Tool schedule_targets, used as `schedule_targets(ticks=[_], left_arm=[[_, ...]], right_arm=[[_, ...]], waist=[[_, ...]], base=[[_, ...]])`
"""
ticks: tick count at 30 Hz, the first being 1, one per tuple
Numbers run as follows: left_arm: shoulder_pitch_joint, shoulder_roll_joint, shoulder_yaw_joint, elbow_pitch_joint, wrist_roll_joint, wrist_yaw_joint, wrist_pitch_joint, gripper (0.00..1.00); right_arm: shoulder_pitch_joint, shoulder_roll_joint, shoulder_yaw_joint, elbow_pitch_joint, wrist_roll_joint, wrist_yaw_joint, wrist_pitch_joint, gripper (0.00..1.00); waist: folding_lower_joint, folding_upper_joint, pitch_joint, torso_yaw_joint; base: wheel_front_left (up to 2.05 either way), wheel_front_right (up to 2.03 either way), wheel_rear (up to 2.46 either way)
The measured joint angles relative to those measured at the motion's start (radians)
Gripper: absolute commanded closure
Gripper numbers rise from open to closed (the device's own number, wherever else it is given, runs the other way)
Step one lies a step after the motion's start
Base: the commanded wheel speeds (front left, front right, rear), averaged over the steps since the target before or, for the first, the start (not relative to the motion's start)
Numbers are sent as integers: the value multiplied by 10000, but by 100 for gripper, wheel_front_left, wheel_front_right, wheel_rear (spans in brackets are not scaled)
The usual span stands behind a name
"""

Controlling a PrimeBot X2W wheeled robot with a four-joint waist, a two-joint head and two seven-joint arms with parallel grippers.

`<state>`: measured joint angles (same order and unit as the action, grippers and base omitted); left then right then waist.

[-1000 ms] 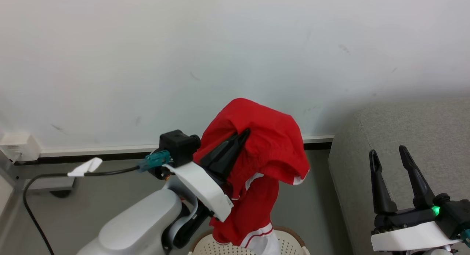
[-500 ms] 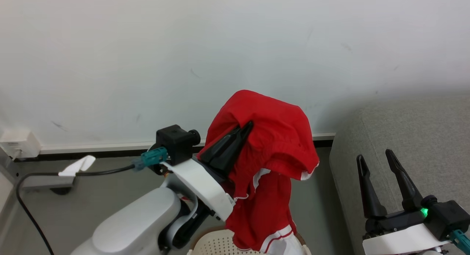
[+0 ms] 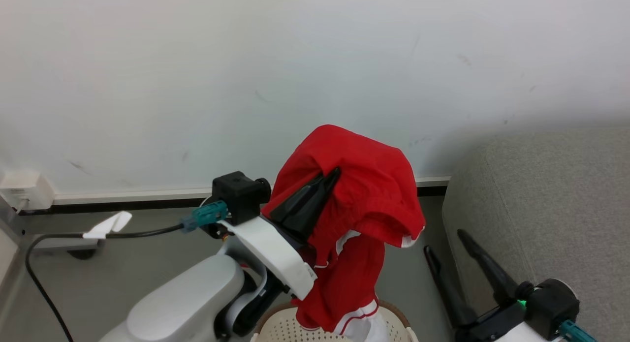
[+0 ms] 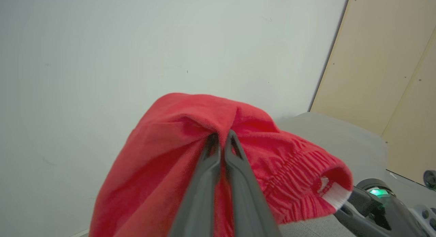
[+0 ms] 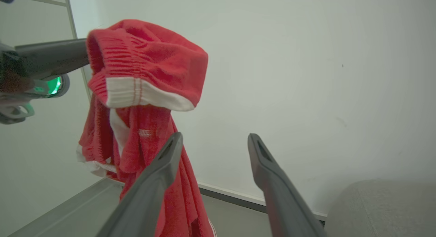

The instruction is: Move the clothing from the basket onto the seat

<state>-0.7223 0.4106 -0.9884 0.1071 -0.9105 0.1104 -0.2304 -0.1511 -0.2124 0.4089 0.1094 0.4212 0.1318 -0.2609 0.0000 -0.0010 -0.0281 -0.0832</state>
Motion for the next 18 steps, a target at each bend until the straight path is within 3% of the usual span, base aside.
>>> schedule_targets(ticks=[7,12,18], left_arm=[[-155,-253,-150,146,-33,-188,17,100],[-250,-543,-324,157,-33,-309,100,100],[-296,-905,-604,272,-33,-493,178,100]], right_arm=[[-274,-732,1854,339,849,0,0,0],[-870,-445,2648,1018,1212,0,0,0],[-1618,40,2740,1977,1306,2,0,0]], waist=[[0,0,-41,273],[0,0,-69,593],[0,0,-118,1089]], base=[[0,0,0],[0,0,0],[0,0,0]])
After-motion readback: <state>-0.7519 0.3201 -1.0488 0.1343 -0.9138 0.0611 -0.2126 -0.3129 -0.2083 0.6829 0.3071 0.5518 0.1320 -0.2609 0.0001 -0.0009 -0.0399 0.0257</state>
